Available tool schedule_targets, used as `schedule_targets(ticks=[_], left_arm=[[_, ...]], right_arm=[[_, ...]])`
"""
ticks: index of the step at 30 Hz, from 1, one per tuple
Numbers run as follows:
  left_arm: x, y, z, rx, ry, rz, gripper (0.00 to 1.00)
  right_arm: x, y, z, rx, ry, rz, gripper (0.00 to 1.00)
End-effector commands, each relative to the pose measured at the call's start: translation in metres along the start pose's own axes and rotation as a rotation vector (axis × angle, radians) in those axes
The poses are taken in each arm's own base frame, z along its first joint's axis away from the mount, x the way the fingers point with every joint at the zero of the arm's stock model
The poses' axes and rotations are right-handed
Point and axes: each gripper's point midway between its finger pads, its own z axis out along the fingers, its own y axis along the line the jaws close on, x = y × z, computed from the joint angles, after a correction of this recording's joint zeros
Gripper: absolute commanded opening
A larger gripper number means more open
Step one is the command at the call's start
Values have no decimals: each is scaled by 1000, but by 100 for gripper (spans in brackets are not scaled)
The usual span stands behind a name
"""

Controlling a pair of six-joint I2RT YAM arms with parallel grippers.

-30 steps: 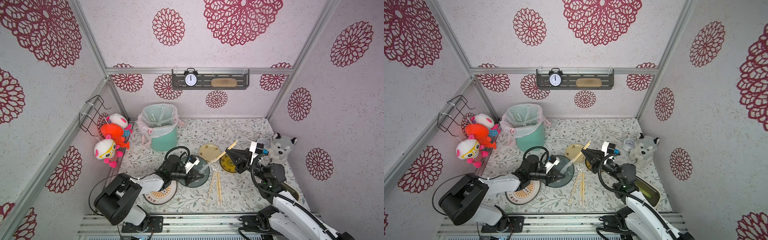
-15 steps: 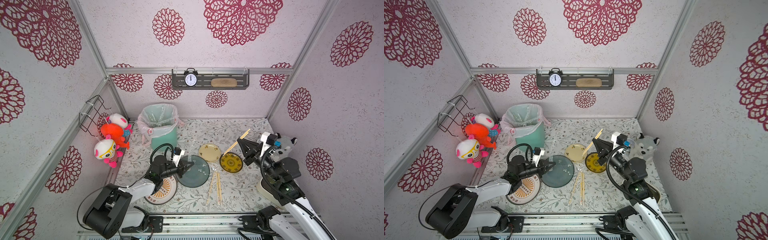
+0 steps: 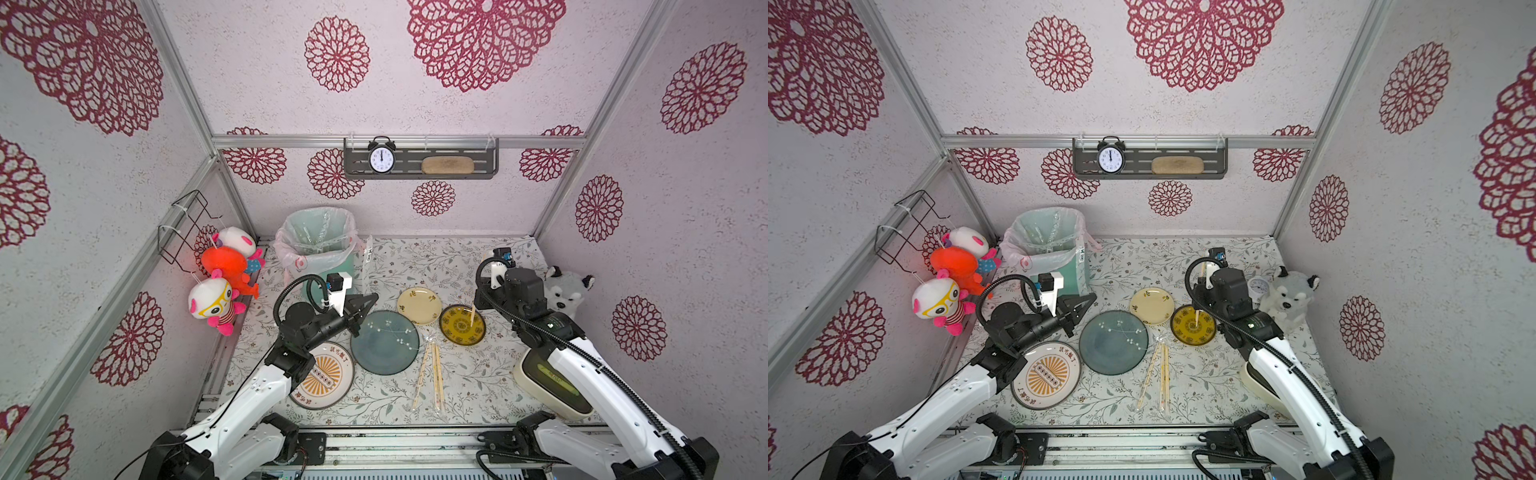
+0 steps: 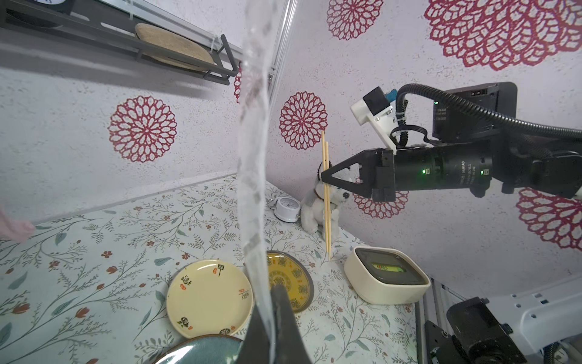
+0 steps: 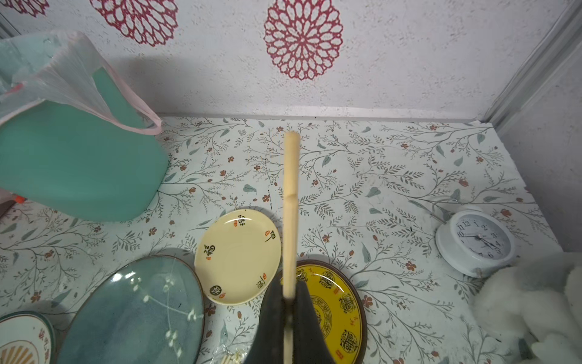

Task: Remove the packaging of disposable chopsticks
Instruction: Place the disposable chopsticks on the plate.

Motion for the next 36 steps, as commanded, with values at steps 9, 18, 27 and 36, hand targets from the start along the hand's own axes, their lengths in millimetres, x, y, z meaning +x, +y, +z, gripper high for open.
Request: schedule_targets(ticks=[9,18,27,36], left_arm=[[25,-6,2,61,56,-33,0],[41,-11,10,87,91,-37,0],[48,-9,14,82,111,-44,0],[57,-8,19,91,134,-54,0]], right_arm=[[22,-17,25,74,-238,-53,0],[54,-20,39,9,-342,-4,0],[60,-20,49,8,-337,-14,0],[98,-27,52,18,-300,4,0]])
